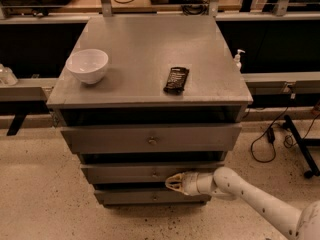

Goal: Close middle drawer

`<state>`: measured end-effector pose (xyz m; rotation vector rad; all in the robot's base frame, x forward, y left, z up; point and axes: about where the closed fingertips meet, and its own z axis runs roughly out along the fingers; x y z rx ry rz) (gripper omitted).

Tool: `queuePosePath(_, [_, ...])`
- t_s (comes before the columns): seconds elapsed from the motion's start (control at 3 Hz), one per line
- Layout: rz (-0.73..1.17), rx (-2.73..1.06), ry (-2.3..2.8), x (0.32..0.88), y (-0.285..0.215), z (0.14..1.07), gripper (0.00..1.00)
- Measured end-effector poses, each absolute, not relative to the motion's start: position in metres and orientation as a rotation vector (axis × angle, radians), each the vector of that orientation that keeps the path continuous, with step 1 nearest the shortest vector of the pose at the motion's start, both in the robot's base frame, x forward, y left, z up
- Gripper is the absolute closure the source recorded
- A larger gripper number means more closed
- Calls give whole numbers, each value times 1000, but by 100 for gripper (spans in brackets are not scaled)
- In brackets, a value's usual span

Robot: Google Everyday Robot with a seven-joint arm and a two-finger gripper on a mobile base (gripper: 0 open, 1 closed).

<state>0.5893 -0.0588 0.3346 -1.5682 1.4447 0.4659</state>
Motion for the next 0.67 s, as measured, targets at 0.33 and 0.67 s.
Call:
queuePosePath(0.33, [521,-1595,1434,555,-77,335,100])
queuePosePath(0.67, [570,-1568,1489,515,-106,335,100])
